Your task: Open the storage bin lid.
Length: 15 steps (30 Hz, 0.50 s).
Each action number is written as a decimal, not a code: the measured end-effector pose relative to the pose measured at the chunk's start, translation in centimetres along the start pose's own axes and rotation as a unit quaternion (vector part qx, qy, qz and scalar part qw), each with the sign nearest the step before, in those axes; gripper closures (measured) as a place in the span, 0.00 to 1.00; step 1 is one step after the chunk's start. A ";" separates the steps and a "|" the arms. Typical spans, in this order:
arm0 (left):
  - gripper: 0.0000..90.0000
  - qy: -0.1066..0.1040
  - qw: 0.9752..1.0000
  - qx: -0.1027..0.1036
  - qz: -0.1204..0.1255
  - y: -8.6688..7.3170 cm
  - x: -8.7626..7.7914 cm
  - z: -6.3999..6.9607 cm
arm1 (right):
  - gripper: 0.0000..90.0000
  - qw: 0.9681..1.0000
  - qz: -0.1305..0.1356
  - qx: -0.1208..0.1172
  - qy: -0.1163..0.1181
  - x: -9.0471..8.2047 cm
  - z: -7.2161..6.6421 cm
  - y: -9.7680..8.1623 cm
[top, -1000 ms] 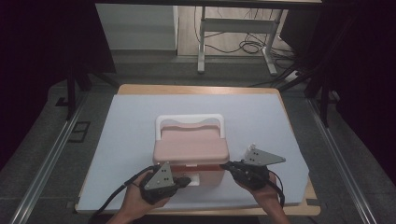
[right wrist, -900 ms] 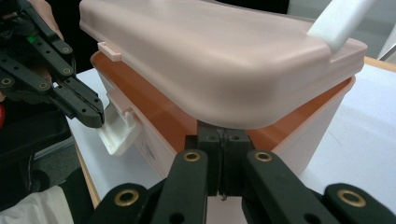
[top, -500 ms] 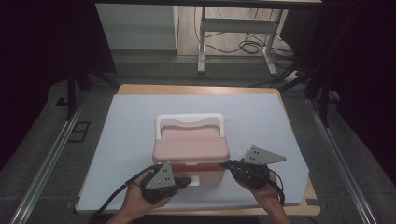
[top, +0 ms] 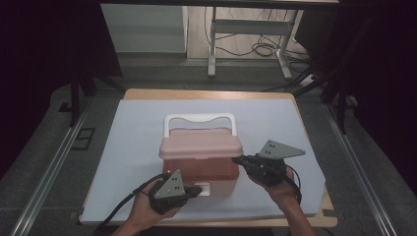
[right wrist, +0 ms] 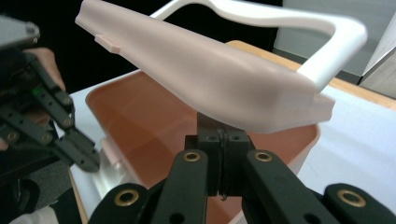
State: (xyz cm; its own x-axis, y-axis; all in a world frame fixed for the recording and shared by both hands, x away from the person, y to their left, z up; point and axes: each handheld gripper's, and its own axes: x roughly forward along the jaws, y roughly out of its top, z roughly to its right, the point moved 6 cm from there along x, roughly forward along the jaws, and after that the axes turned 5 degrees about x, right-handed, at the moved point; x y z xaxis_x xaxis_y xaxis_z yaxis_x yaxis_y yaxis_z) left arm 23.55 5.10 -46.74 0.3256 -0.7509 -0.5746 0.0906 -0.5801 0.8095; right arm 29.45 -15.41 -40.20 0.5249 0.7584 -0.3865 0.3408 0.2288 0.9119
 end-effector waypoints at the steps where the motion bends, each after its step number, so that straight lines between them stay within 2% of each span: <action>1: 1.00 0.000 1.000 -0.001 0.000 0.0 0.0 0.0 | 0.99 1.000 0.000 -0.002 -0.001 0.0 0.1 0.3; 15: 1.00 0.000 1.000 0.004 -0.004 0.0 -0.1 0.0 | 0.99 1.000 0.000 0.009 0.003 0.6 1.7 3.1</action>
State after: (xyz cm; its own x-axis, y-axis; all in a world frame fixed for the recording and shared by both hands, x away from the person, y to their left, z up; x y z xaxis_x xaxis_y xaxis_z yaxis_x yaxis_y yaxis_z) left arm 23.51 5.18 -46.69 0.3253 -0.7461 -0.5809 0.0862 -0.5884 0.8040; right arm 32.19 -15.28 -37.85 0.5203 0.7618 -0.3858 0.3557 0.2174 0.9090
